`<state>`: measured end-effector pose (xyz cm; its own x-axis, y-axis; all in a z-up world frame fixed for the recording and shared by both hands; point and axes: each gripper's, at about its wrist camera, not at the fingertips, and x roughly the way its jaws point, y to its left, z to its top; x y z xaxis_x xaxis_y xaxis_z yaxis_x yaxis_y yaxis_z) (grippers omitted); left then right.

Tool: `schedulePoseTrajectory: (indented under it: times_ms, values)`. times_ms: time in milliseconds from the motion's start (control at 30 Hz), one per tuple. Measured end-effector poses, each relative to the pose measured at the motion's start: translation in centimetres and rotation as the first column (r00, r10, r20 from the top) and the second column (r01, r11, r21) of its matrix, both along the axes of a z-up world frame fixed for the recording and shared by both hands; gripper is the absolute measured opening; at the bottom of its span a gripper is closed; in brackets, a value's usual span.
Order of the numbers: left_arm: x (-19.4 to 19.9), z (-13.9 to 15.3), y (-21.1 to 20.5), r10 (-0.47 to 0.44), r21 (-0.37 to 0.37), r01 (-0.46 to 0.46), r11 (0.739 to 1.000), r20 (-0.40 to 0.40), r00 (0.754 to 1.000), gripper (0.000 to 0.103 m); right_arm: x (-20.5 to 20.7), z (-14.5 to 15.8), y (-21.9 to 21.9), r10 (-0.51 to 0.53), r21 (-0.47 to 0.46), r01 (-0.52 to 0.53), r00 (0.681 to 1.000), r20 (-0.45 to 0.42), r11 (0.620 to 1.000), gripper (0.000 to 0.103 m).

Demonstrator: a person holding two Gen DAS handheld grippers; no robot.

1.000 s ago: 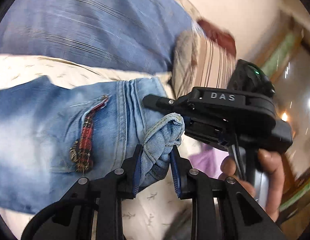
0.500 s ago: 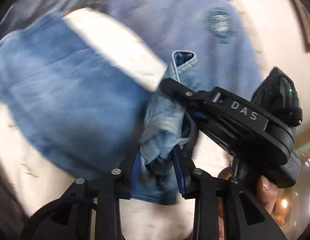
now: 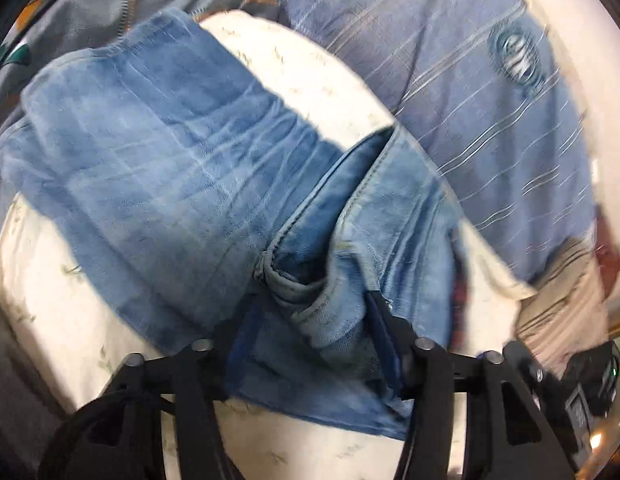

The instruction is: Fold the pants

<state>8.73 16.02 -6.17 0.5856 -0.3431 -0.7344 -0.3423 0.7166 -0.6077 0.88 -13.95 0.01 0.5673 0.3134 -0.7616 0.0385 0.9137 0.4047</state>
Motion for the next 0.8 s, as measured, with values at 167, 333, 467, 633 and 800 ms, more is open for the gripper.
schedulePoseTrajectory:
  times_ms: [167, 333, 467, 633, 800]
  values:
    - [-0.9, 2.3, -1.4, -0.016, 0.112, 0.008, 0.994, 0.068, 0.998, 0.021, 0.2, -5.1, -1.1, -0.012, 0.168, 0.035, 0.991, -0.134, 0.985, 0.067]
    - [-1.7, 0.9, -2.0, -0.001, 0.123, -0.002, 0.992, 0.027, 1.0, 0.021, 0.9, -6.3, -0.5, 0.02, 0.148, 0.006, 0.985, -0.171, 0.989, 0.065]
    - [-1.9, 2.0, -3.3, -0.023, 0.186, 0.015, 0.983, 0.041, 0.999, 0.02, 0.9, -5.8, -0.2, 0.033, 0.149, -0.01, 0.988, -0.15, 0.989, 0.036]
    - [-0.1, 3.0, -5.8, -0.06, 0.107, 0.057, 0.993, 0.025, 0.998, 0.019, 0.6, -0.9, 0.0, 0.025, 0.061, -0.021, 0.998, -0.057, 0.998, 0.02]
    - [2.4, 3.4, -12.2, -0.228, 0.033, 0.228, 0.973, 0.026, 0.973, 0.019, 0.0, 2.6, -5.0, -0.098, -0.089, 0.095, 0.995, -0.032, 0.992, 0.02]
